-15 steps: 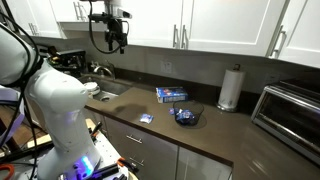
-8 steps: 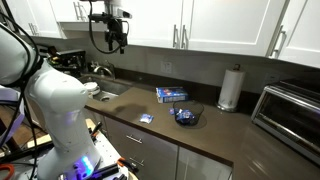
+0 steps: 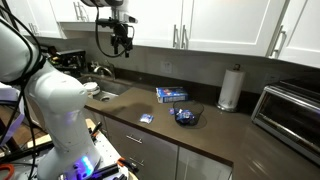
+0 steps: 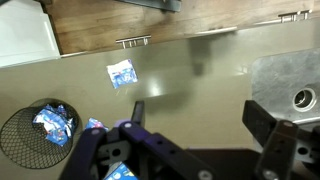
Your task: Get the right sachet and put it in the black basket
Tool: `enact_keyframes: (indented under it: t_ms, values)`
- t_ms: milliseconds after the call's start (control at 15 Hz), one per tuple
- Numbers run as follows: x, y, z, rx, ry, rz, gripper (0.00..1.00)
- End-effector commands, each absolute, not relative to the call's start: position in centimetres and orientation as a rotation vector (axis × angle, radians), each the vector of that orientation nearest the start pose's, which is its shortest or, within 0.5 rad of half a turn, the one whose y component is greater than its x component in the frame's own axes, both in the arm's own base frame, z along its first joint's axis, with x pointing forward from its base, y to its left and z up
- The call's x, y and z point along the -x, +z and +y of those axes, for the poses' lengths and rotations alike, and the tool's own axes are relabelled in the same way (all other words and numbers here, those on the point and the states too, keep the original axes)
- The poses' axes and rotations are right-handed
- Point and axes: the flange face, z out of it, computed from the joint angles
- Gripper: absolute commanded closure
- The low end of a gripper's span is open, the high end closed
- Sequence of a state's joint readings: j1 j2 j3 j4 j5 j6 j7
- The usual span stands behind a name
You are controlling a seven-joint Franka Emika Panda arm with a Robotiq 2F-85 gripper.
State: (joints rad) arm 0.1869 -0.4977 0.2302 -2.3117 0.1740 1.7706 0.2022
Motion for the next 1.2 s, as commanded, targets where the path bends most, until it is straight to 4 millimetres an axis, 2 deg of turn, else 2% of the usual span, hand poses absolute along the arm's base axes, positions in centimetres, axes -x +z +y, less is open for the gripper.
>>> enact_keyframes:
  t_ms: [0, 400, 1133]
  values:
    - [-39.1, 49.8, 16.2, 3.112, 0.078, -0.219, 0.0]
    - [-43.1, 45.2, 12.5, 3.122, 0.102, -0.226, 0.0]
    - [-46.1, 36.4, 7.1, 3.067, 0.138, -0.203, 0.0]
